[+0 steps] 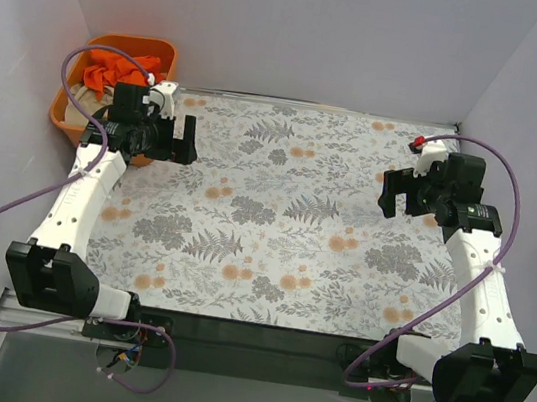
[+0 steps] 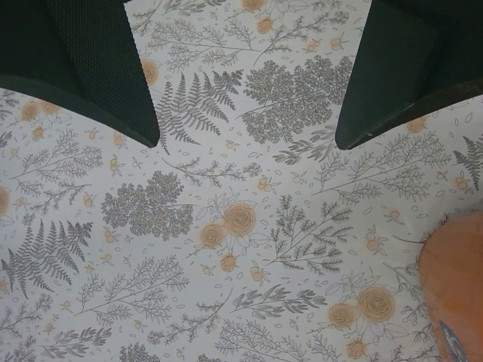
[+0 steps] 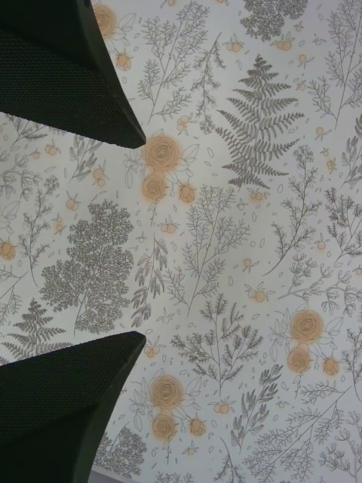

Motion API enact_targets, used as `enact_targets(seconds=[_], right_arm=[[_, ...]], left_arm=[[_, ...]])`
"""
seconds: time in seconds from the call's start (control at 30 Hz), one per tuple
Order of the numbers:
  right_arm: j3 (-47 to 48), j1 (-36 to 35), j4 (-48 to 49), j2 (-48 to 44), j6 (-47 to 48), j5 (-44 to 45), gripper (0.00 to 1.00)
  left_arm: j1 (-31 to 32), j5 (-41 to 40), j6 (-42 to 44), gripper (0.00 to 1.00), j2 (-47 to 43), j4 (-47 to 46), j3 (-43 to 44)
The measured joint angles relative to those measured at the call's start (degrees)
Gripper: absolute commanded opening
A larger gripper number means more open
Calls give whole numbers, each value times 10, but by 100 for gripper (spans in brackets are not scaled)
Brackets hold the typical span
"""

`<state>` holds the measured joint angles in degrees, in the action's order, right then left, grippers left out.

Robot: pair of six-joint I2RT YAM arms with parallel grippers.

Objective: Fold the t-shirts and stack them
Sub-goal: Grab the tshirt from the pile

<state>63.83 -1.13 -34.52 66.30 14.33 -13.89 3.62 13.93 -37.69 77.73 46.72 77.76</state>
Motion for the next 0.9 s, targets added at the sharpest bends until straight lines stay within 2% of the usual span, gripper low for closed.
enact_targets(seconds=[0.27,0.5,0.67,0.8,0.9], right_arm=[[0,0,0,5,0,-2,98],[0,0,0,8,0,-4,98],[-2,0,0,10,0,-4,98],[-12,0,0,13,0,-4,98],[-16,0,0,17,0,-4,98]], left_arm=[[0,0,-1,98,28,7,73],[-7,-35,-9,98,119,-11,207],[-70,-25,-50,98,227,-52,325],[-132,-16,-82,91,320,-87,418],[-169,-11,-103,86,370,-132,442]])
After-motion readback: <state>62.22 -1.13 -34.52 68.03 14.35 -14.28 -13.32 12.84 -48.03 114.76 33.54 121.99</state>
